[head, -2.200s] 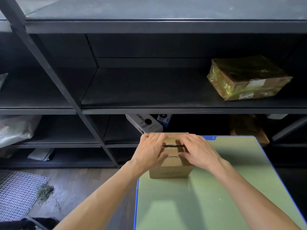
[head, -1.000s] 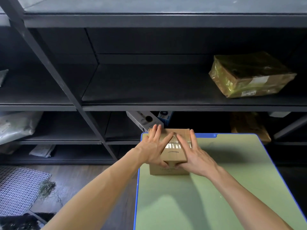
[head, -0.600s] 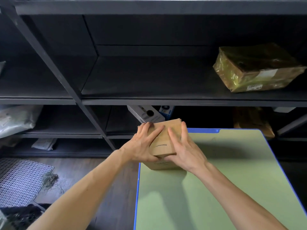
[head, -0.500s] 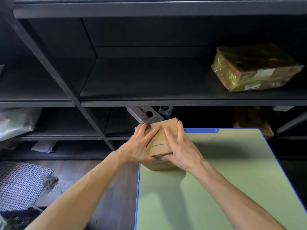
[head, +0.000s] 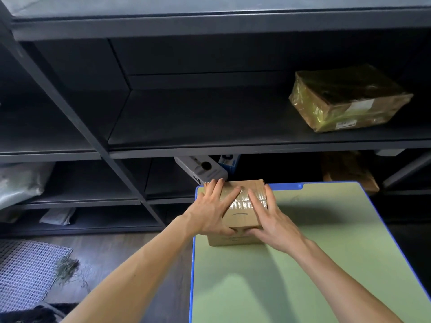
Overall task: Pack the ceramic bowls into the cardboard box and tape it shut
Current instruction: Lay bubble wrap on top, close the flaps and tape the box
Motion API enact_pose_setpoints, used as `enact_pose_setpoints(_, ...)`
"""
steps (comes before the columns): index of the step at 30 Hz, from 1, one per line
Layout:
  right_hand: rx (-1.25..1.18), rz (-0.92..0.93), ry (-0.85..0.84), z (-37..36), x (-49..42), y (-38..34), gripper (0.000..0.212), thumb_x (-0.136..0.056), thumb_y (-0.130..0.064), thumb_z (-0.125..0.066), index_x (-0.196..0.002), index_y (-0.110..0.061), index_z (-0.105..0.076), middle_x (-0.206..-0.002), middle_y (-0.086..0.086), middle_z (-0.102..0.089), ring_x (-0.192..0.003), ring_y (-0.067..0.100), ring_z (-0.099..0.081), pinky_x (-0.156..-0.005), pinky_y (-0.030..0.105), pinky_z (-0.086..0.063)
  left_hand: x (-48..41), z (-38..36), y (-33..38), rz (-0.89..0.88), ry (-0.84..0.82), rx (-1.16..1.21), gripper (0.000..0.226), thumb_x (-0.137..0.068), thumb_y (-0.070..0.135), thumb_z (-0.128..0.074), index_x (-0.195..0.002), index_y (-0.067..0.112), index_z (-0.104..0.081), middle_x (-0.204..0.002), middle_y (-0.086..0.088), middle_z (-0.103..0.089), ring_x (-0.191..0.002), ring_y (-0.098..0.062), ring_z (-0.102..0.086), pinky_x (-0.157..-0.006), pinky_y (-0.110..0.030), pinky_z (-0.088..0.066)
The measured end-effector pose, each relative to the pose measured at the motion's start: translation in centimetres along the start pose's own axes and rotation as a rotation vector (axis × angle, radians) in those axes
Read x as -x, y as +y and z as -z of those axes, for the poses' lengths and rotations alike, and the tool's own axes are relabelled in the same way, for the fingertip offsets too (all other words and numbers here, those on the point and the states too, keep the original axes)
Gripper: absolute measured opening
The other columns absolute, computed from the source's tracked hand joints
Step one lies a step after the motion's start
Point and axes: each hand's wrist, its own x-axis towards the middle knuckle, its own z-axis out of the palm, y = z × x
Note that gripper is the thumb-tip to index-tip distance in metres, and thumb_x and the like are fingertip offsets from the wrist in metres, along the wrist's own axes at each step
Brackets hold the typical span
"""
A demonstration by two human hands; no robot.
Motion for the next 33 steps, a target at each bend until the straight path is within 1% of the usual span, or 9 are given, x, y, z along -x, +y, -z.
enact_pose_setpoints(3,0.064,0.019,0.01,-0.3,0.1,0.0,0.113,-0.083,-0.061,-0.065,-0.155,-0.033,0.017,-0.157,0.017,0.034,-0.15,0.034,-0.015,-0.104,0.037,-0.043,0.8,-0.1,0.6,0.013,-0.03,0.012,0.119,-0.063,0.095,-0.034,-0.156,0.036,0.01,-0.165,-0.015,0.01,-0.152,-0.036,0.011,-0.112,-0.055,-0.03)
enact_pose_setpoints(6,0.082,0.018,0.026,-0.8,0.1,0.0,0.115,-0.082,-0.065,-0.064,-0.154,-0.032,0.019,-0.155,0.016,0.037,-0.152,0.034,-0.006,-0.104,0.039,-0.044,1.1,-0.2,1.1,0.03,-0.041,-0.02,0.119,-0.062,0.096,-0.024,-0.156,0.034,0.013,-0.164,-0.015,0.018,-0.151,-0.034,0.019,-0.116,-0.054,-0.029)
enact_pose_setpoints(8,0.085,0.012,0.015,-0.8,0.0,0.0,0.114,-0.083,-0.065,-0.063,-0.154,-0.032,0.02,-0.155,0.017,0.037,-0.152,0.034,-0.008,-0.103,0.04,-0.045,1.0,-0.2,1.1,0.04,-0.057,-0.019,0.119,-0.063,0.095,-0.027,-0.156,0.034,0.014,-0.164,-0.015,0.02,-0.151,-0.033,0.021,-0.117,-0.054,-0.028)
enact_pose_setpoints(11,0.098,0.006,-0.007,-0.5,0.0,-0.2,0.114,-0.082,-0.066,-0.062,-0.155,-0.031,0.019,-0.155,0.019,0.036,-0.151,0.035,-0.011,-0.105,0.04,-0.044,0.9,-0.1,1.0,0.043,-0.078,-0.017,0.119,-0.069,0.09,-0.044,-0.156,0.034,0.015,-0.163,-0.015,0.022,-0.151,-0.033,0.022,-0.119,-0.052,-0.026)
enact_pose_setpoints(16,0.188,-0.006,0.01,0.5,0.5,-0.6,0.112,-0.081,-0.072,-0.059,-0.157,-0.03,0.012,-0.16,0.016,0.027,-0.15,0.035,-0.002,-0.116,0.041,-0.03,1.7,0.1,1.6,0.087,-0.064,0.003,0.118,-0.071,0.087,-0.051,-0.156,0.036,0.012,-0.165,-0.012,0.017,-0.152,-0.034,0.018,-0.115,-0.06,-0.028)
enact_pose_setpoints(21,0.2,0.043,0.045,2.1,1.0,-0.7,0.092,-0.09,-0.071,-0.043,-0.159,-0.028,-0.001,-0.164,0.006,0.021,-0.153,0.024,0.009,-0.122,0.038,-0.014,2.9,1.4,2.3,0.136,-0.024,0.007,0.102,-0.082,0.085,-0.036,-0.157,0.033,0.009,-0.166,-0.009,0.01,-0.153,-0.03,0.013,-0.119,-0.062,-0.011)
enact_pose_setpoints(24,0.182,0.084,0.106,2.6,1.3,-0.8,0.074,-0.1,-0.062,-0.03,-0.16,-0.025,-0.009,-0.167,0.001,0.008,-0.153,0.018,0.006,-0.123,0.036,-0.009,3.7,2.0,2.7,0.142,0.053,-0.017,0.084,-0.093,0.077,-0.022,-0.158,0.031,0.003,-0.166,-0.009,0.001,-0.153,-0.028,0.008,-0.12,-0.059,-0.007)
enact_pose_setpoints(27,0.18,0.115,0.125,3.3,1.6,-1.0,0.066,-0.104,-0.051,-0.032,-0.159,-0.021,-0.012,-0.167,-0.003,-0.003,-0.153,0.013,0.001,-0.122,0.034,-0.008,4.3,2.5,3.0,0.138,0.097,-0.008,0.073,-0.1,0.067,-0.024,-0.159,0.031,0.0,-0.166,-0.006,-0.004,-0.154,-0.025,0.006,-0.12,-0.057,-0.005)
enact_pose_setpoints(33,0.201,0.12,0.143,4.6,1.8,-2.0,0.063,-0.106,-0.047,-0.028,-0.159,-0.023,-0.007,-0.166,-0.007,-0.009,-0.153,0.01,-0.004,-0.123,0.035,-0.005,4.5,4.2,3.8,0.112,0.143,0.006,0.068,-0.103,0.058,-0.028,-0.159,0.028,-0.005,-0.167,-0.004,-0.006,-0.154,-0.023,0.002,-0.123,-0.053,-0.005)
